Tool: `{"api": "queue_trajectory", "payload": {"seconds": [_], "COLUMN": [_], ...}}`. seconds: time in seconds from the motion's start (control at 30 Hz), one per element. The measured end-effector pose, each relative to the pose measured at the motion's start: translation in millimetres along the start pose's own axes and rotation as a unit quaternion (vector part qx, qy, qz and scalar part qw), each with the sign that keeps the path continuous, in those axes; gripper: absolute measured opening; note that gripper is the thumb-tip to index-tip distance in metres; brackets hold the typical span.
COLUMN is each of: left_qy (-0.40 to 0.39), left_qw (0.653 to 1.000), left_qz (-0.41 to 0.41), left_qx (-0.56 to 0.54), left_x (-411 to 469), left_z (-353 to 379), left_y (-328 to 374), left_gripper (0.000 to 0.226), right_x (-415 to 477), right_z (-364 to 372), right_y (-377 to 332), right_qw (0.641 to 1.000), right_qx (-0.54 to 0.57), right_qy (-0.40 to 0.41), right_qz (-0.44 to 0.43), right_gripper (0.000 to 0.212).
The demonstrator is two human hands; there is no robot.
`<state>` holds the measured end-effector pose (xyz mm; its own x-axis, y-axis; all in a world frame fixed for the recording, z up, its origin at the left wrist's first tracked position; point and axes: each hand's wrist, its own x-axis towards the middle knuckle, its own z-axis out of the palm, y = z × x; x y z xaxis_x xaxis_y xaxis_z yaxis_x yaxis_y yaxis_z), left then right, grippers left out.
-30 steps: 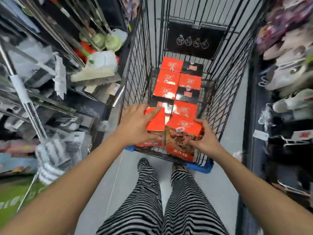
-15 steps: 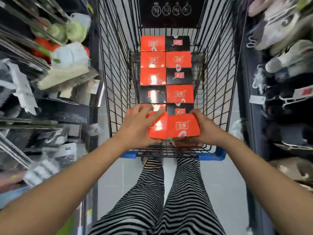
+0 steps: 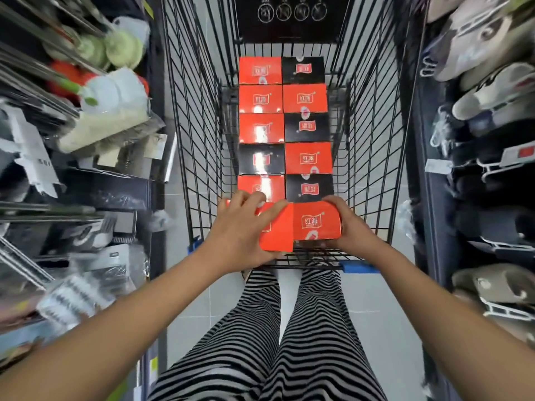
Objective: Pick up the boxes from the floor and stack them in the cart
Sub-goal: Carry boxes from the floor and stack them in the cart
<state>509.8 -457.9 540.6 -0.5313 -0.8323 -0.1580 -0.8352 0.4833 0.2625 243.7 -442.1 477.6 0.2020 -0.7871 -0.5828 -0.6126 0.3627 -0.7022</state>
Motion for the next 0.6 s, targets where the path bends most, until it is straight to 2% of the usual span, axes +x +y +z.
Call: {"api": "queue_trajectory", "payload": {"seconds": [0.17,0.27,0.33,0.4,0.47,0.53,0.6], "left_qy": [-0.072,-0.150,-0.215,-0.260,-0.250,-0.202,-0.153], "left_qw": [0.997,0.984,0.964,0.948,0.946,0.939,0.895], "left_qz": [-0.028,-0.073,-0.117,-0.143,-0.164,-0.224,-0.322], "left_qx": [-0.024,-0.055,-0.104,-0.118,-0.125,-0.165,-0.270], "left_x": [8,13,15,17,17,17,20], "left_z": [27,48,60,70,77,83,84], "left_y": [-12,-15,-17,-19,-20,-16,-13], "left_gripper": [0.095,0.097,0.099,0.097,0.098,0.107,0.122], "right_x": [1,8,11,13,17,21,26], "right_z": [5,8,11,16,21,25,26], "right_y": [4,10,14,12,16,19,22], "right_qw": [0.998,0.995,0.986,0.977,0.974,0.972,0.969], "right_qx": [0.049,0.071,0.116,0.160,0.171,0.175,0.183], "right_qy": [-0.021,-0.057,-0.065,-0.034,0.001,0.020,0.023], "right_qz": [0.023,0.051,0.101,0.136,0.148,0.156,0.164], "right_gripper": [0.096,0.096,0.105,0.124,0.140,0.143,0.143]}}
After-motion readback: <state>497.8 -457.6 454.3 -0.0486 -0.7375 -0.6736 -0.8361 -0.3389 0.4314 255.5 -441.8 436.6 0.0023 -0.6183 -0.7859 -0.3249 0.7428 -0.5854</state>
